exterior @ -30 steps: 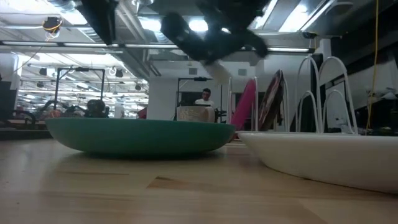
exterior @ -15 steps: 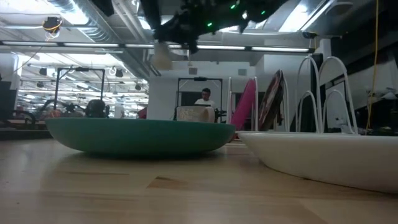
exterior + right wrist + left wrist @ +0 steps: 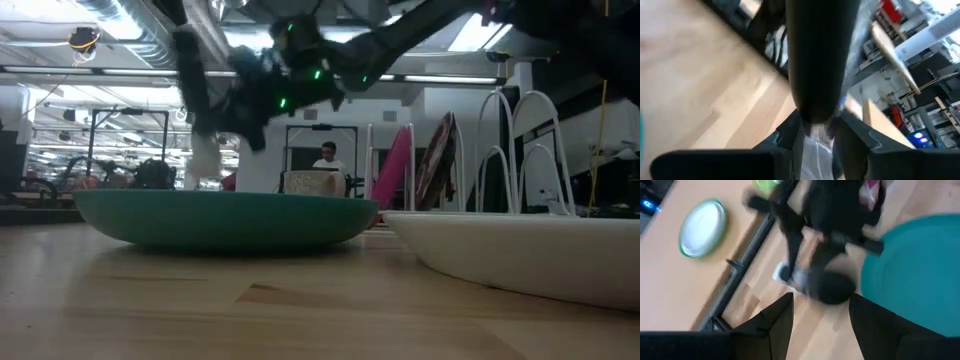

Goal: Sort dishes
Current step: Move the black dish brush to the top left of the table, then put the white plate in the white dish rack

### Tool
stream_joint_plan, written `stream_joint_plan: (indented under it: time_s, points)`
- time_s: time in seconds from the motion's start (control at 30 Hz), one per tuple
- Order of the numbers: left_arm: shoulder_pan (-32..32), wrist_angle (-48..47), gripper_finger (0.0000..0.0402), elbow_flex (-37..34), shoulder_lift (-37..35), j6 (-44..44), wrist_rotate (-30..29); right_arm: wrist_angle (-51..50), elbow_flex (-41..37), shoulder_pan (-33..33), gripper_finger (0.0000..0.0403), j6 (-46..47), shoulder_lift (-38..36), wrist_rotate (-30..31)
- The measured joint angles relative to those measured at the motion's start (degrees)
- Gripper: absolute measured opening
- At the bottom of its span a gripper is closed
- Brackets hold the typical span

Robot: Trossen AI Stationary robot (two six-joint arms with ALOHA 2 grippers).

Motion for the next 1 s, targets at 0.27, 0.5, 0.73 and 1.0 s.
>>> stream_joint_plan:
  time_s: [0.27, 0.5, 0.73, 1.0]
  points:
    - [0.0, 0.0, 0.0180, 0.0, 0.0, 1.4, -0.4, -0.5, 1.6, 0.0, 0.0093, -0.2, 5.4, 0.3]
    - [0.0, 0.0, 0.0180, 0.0, 0.0, 1.4, -0.3, -1.8, 1.5, 0.1, 0.0106, -0.6, 6.7, 3.3]
    - [0.0, -0.1, 0.0180, 0.1, 0.0, 1.4, -0.2, 0.1, 1.5, 0.0, 0.0135, -0.6, 6.7, 6.0]
    - [0.0, -0.1, 0.0180, 0.1, 0.0, 1.4, -0.2, -0.4, 1.5, 0.0, 0.0139, -0.6, 6.7, 6.0]
